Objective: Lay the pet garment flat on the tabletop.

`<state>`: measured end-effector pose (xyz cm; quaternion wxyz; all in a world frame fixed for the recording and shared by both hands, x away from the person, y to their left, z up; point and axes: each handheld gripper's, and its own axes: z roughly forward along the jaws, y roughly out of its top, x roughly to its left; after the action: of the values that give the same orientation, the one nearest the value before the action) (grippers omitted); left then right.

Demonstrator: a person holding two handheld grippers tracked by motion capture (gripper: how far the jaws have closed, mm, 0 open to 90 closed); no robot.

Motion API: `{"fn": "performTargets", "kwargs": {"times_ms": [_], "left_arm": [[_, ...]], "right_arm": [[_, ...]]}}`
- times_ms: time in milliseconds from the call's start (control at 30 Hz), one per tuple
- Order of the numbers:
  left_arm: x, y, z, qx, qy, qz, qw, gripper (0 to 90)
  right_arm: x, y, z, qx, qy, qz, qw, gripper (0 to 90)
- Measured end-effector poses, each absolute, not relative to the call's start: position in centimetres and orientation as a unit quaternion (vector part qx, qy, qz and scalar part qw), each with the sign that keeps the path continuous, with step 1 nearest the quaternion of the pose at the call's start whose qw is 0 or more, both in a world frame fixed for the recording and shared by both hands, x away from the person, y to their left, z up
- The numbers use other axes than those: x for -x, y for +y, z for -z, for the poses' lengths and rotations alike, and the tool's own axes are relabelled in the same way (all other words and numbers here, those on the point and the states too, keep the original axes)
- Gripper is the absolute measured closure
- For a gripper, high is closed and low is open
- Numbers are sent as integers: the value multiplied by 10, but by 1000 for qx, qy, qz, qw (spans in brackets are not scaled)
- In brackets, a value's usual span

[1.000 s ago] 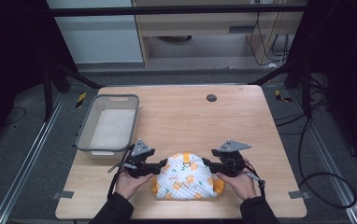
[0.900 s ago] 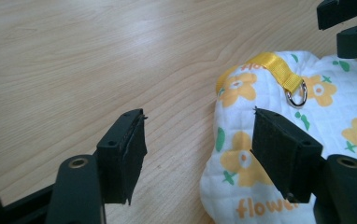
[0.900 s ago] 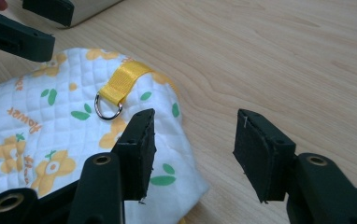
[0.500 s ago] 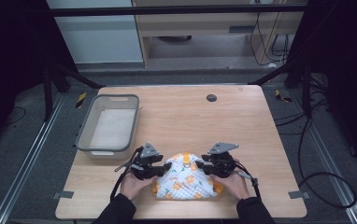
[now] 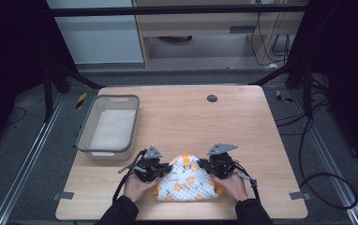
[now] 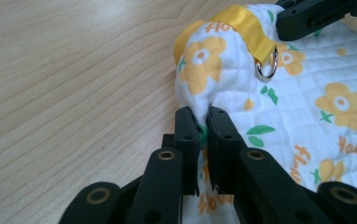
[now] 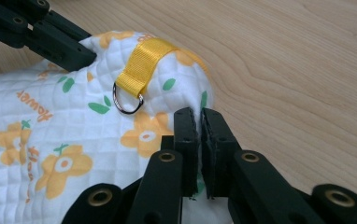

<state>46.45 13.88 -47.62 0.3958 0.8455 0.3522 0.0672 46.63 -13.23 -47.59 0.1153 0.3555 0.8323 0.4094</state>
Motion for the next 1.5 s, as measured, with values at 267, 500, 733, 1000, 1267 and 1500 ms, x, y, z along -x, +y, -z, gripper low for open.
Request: {"fn": "performTargets", "kwargs": {"times_ms": [267,500,733,1000,1267,1500], "left_arm": [[-454,142,453,-828,337,-93,438,859],[-443,143,430,-815,321,-118,468,860],[-443,140,411,-807,311,-149,479,859],[-479,136,396,-783,339,-202,482,851],[-519,141,403,-730,424,-209,494,432],[-498,169,408,-733,411,-215,498,343]], "right_arm": [[-457,-139,459,-348,817,-440,138,864],[-443,-145,436,-333,796,-479,164,866],[-444,-145,413,-329,778,-501,192,858],[-480,-137,400,-355,752,-508,223,854],[-529,-134,422,-420,728,-462,281,626],[-507,-158,413,-393,736,-471,286,538]]}}
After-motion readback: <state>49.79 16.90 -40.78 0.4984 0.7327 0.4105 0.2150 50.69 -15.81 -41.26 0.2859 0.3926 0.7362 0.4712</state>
